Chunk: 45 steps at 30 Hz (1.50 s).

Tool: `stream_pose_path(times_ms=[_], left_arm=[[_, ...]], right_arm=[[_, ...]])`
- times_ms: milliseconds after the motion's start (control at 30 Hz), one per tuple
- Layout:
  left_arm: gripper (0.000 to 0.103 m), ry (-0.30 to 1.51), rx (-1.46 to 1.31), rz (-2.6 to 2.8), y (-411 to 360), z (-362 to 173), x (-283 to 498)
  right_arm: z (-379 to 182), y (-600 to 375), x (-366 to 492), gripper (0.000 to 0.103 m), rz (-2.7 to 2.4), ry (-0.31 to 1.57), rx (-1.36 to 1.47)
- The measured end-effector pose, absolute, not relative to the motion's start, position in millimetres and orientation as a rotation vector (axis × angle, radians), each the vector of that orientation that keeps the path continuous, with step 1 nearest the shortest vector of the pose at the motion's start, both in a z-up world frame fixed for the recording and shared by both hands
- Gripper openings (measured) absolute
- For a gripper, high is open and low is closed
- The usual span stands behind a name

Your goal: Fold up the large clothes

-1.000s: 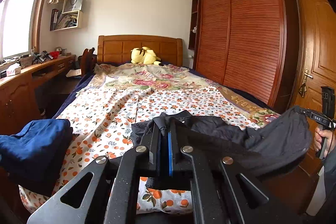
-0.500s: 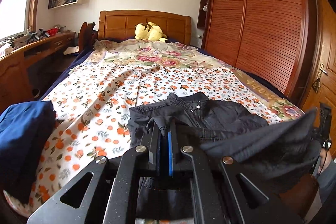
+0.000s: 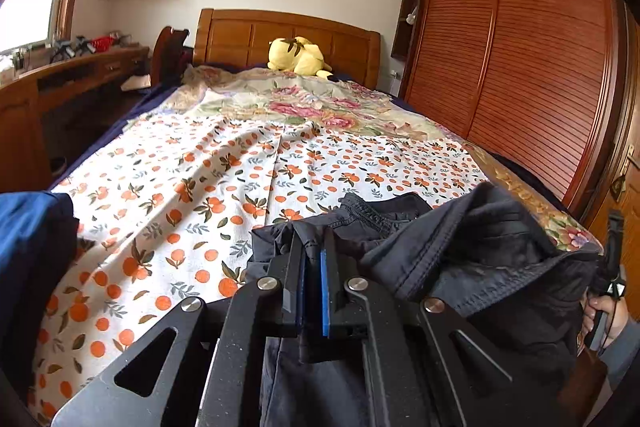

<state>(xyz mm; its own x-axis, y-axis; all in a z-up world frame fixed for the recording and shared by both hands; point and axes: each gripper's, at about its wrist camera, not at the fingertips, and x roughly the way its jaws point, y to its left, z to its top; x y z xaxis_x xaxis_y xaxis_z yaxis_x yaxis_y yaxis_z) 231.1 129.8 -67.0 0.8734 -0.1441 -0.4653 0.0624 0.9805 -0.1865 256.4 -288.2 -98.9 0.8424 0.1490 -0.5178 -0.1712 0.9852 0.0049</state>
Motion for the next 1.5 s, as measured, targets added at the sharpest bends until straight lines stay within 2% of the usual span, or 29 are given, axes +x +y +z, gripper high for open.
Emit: stream_pose_path(times_ms=[367, 933, 1033, 1100, 1367, 1433, 1500], left_arm=[[0.006, 0.52, -0.144, -0.084, 133.5, -70.0, 240.3], [0.007, 0.543, -0.143, -0.08, 141.8, -69.1, 239.6], [0.021, 0.541, -0.158, -0.085, 146.4, -67.0, 238.1], [0.04, 0.532, -0.166, -0.084, 148.9, -67.0, 236.9], [0.041, 0.553, -0.176, -0.102, 155.1, -74.4, 243.0], [0.051, 0.554, -0.182, -0.109, 154.8, -75.8, 244.5], [0.074, 0.549, -0.195, -0.122, 154.6, -76.5, 245.6]], right_arm=[[-82.2, -254.9, 316.2, 0.004, 0.125, 0.557, -0.145], [-70.7, -241.9, 354.2, 0.004, 0.126, 0.575, -0.194], [-62.1, -239.4, 370.1, 0.004, 0.116, 0.559, -0.199], [-55.7, -235.7, 382.9, 0.004, 0.101, 0.538, -0.212], [-49.7, -229.8, 446.7, 0.004, -0.013, 0.491, -0.225], [-54.5, -235.1, 463.7, 0.004, -0.064, 0.513, -0.185], [-62.1, -238.7, 481.7, 0.004, -0.094, 0.573, -0.137]])
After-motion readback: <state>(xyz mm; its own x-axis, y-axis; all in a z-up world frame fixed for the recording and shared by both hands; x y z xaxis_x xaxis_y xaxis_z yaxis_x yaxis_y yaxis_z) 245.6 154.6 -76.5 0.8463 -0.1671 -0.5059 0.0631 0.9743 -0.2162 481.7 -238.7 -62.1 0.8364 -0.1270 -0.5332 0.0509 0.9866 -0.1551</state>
